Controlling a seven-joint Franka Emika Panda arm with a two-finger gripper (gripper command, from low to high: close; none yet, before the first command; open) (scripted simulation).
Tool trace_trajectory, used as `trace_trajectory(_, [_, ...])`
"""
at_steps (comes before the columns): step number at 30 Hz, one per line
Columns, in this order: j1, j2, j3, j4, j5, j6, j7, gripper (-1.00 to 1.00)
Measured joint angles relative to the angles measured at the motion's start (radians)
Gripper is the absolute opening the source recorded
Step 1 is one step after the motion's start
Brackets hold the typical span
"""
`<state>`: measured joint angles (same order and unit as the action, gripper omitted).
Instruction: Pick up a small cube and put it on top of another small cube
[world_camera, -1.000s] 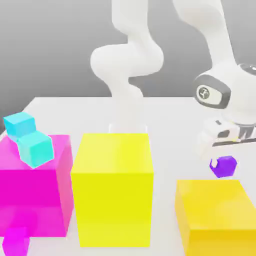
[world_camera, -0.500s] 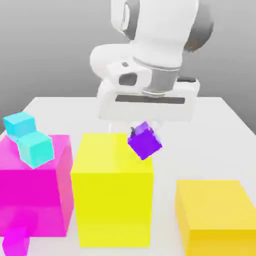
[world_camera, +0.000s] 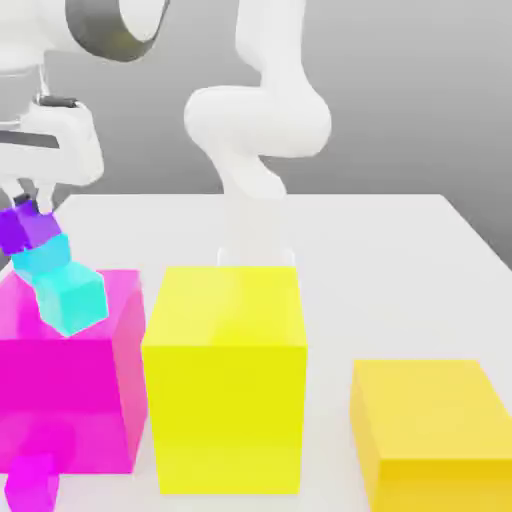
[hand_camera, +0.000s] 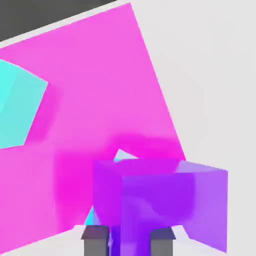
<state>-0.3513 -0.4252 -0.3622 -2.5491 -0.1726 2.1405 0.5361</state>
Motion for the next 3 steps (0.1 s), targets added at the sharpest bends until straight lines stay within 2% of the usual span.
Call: trace_trajectory(3, [-0.003,0.008,-0.004,-0.012,-0.002,0.020,0.001,1.00])
